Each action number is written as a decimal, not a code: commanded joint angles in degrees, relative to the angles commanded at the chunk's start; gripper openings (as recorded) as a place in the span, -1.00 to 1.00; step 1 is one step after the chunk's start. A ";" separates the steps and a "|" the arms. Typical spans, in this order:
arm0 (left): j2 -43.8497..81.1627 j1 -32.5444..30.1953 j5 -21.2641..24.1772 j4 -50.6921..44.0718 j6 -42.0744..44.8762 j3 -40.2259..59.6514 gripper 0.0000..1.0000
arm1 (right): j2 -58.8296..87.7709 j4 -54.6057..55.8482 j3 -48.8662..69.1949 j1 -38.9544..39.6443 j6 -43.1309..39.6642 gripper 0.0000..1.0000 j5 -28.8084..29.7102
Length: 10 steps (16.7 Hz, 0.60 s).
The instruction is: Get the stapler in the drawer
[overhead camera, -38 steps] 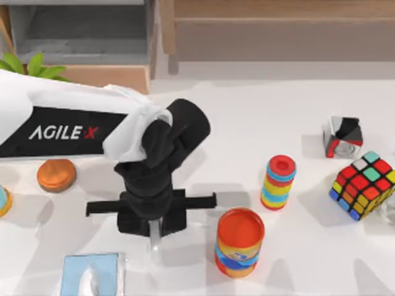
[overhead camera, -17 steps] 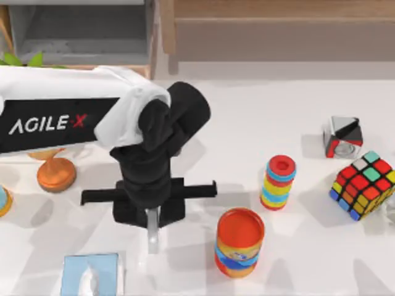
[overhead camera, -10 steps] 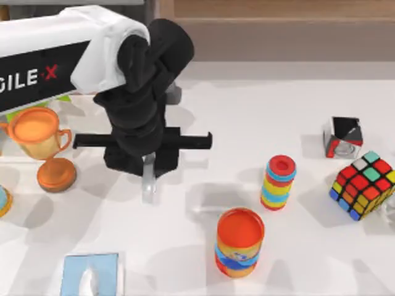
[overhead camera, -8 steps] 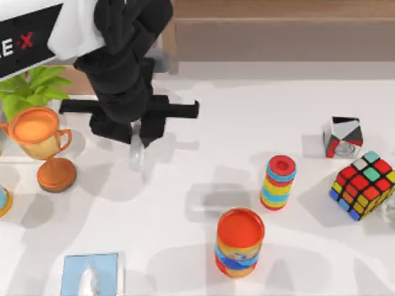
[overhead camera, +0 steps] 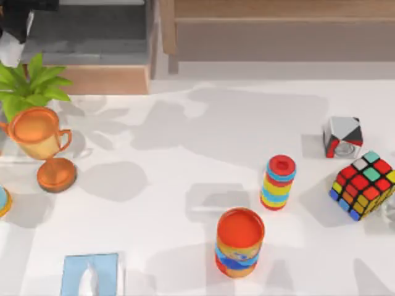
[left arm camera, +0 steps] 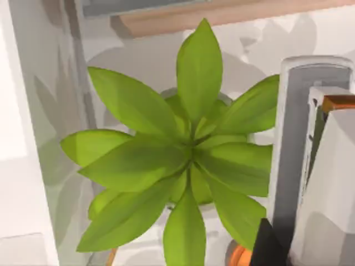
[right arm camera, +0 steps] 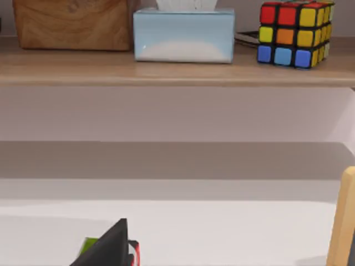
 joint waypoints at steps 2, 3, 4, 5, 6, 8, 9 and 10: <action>5.55 7.18 0.43 -3.35 5.13 8.80 -1.00 | 0.00 0.00 0.00 0.00 0.00 1.00 0.00; 8.50 10.45 0.60 -4.74 7.20 12.82 -1.00 | 0.00 0.00 0.00 0.00 0.00 1.00 0.00; 11.57 13.39 0.71 -5.93 8.93 16.49 -1.00 | 0.00 0.00 0.00 0.00 0.00 1.00 0.00; 14.79 15.93 0.77 -6.89 10.32 19.73 -1.00 | 0.00 0.00 0.00 0.00 0.00 1.00 0.00; 18.16 17.98 0.75 -7.61 11.39 22.48 -1.00 | 0.00 0.00 0.00 0.00 0.00 1.00 0.00; 24.72 20.64 0.49 -8.57 12.83 26.53 -1.00 | 0.00 0.00 0.00 0.00 0.00 1.00 0.00; 27.66 21.33 0.22 -8.99 13.28 27.87 -1.00 | 0.00 0.00 0.00 0.00 0.00 1.00 0.00; 30.19 21.70 -0.14 -9.48 13.62 28.79 -1.00 | 0.00 0.00 0.00 0.00 0.00 1.00 0.00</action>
